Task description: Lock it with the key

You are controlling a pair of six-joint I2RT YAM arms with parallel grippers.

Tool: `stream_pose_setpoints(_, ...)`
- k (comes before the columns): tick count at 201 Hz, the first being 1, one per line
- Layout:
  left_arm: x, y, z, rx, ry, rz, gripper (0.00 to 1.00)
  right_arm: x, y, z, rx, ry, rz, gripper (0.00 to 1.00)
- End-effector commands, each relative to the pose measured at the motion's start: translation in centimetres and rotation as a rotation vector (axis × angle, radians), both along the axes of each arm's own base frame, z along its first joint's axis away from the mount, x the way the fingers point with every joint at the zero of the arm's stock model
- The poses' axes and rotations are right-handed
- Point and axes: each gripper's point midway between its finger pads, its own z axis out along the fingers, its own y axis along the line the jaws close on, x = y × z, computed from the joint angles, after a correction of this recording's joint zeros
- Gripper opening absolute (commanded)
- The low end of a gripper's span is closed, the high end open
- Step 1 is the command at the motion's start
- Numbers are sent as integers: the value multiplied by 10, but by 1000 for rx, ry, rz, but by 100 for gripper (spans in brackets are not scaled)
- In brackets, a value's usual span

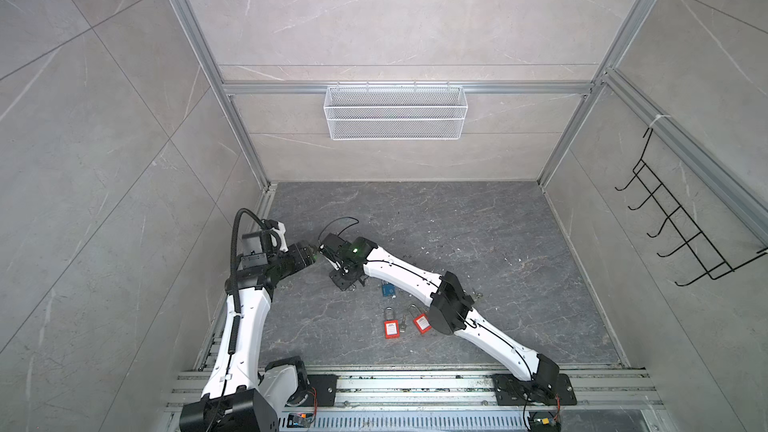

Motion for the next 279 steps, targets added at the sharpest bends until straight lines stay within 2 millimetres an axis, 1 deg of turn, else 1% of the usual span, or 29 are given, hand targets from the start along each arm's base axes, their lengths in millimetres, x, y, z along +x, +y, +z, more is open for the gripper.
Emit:
stream_pose_setpoints(1, 11, -5, 24, 13, -99, -65, 78, 11, -3, 73, 77, -99, 100, 31)
stream_pose_setpoints(9, 11, -6, 26, 14, -109, -76, 78, 13, -7, 82, 87, -100, 114, 31)
stream_pose_setpoints(14, 12, -7, 27, 17, -115, -84, 78, 15, -10, 77, 77, -95, 118, 31)
stream_pose_setpoints(15, 12, -7, 28, 17, -117, -85, 78, 15, -11, 85, 87, -102, 118, 31)
stream_pose_setpoints(17, 12, -7, 28, 18, -119, -87, 78, 16, -12, 92, 95, -109, 120, 31)
stream_pose_setpoints(24, 12, -9, 29, 19, -126, -99, 77, 17, -16, 100, 103, -117, 133, 32)
stream_pose_setpoints(25, 12, -9, 28, 18, -127, -101, 77, 17, -18, 96, 94, -111, 135, 32)
stream_pose_setpoints(29, 13, -10, 29, 18, -133, -108, 77, 17, -21, 96, 90, -110, 147, 32)
stream_pose_setpoints(43, 13, -12, 30, 22, -145, -129, 75, 19, -32, 108, 102, -124, 182, 32)
stream_pose_setpoints(57, 13, -17, 30, 23, -161, -166, 74, 15, -43, 115, 121, -130, 244, 32)
stream_pose_setpoints(74, 14, -23, 32, 23, -191, -214, 73, 10, -62, 129, 158, -162, 319, 32)
stream_pose_setpoints(77, 14, -24, 32, 21, -196, -227, 72, 9, -66, 129, 163, -166, 331, 32)
stream_pose_setpoints(88, 14, -31, 34, 22, -226, -277, 71, 5, -80, 141, 205, -196, 378, 32)
stream_pose_setpoints(106, 14, -51, 38, 36, -301, -400, 68, -3, -104, 156, 264, -236, 443, 32)
stream_pose_setpoints(128, 8, -85, 43, 104, -414, -602, 66, -13, -136, 168, 278, -253, 492, 32)
stream_pose_setpoints(136, 2, -100, 44, 130, -463, -695, 65, -16, -146, 168, 272, -249, 502, 32)
stream_pose_setpoints(138, 0, -103, 44, 135, -474, -719, 65, -18, -149, 172, 273, -253, 509, 32)
stream_pose_setpoints(145, -7, -117, 45, 158, -520, -807, 64, -23, -157, 172, 271, -240, 534, 32)
stream_pose_setpoints(149, -11, -124, 45, 175, -547, -858, 64, -26, -160, 170, 266, -233, 544, 32)
stream_pose_setpoints(150, -12, -126, 45, 179, -553, -870, 63, -27, -160, 172, 269, -236, 547, 32)
stream_pose_setpoints(160, -21, -141, 44, 219, -613, -974, 63, -34, -170, 173, 267, -226, 563, 32)
stream_pose_setpoints(162, -24, -146, 44, 222, -625, -1000, 63, -35, -172, 173, 269, -225, 566, 32)
stream_pose_setpoints(177, -34, -164, 44, 235, -683, -1108, 61, -43, -179, 177, 289, -215, 581, 33)
stream_pose_setpoints(192, -40, -176, 46, 218, -730, -1190, 57, -55, -184, 179, 303, -195, 613, 33)
stream_pose_setpoints(203, -41, -183, 45, 225, -750, -1231, 56, -60, -186, 180, 313, -181, 623, 34)
stream_pose_setpoints(226, -36, -190, 45, 250, -777, -1268, 56, -74, -188, 182, 337, -151, 664, 34)
stream_pose_setpoints(245, -40, -198, 51, 222, -813, -1308, 55, -76, -189, 180, 338, -138, 659, 34)
stream_pose_setpoints(279, -48, -208, 54, 171, -834, -1359, 42, -79, -191, 177, 327, -114, 660, 34)
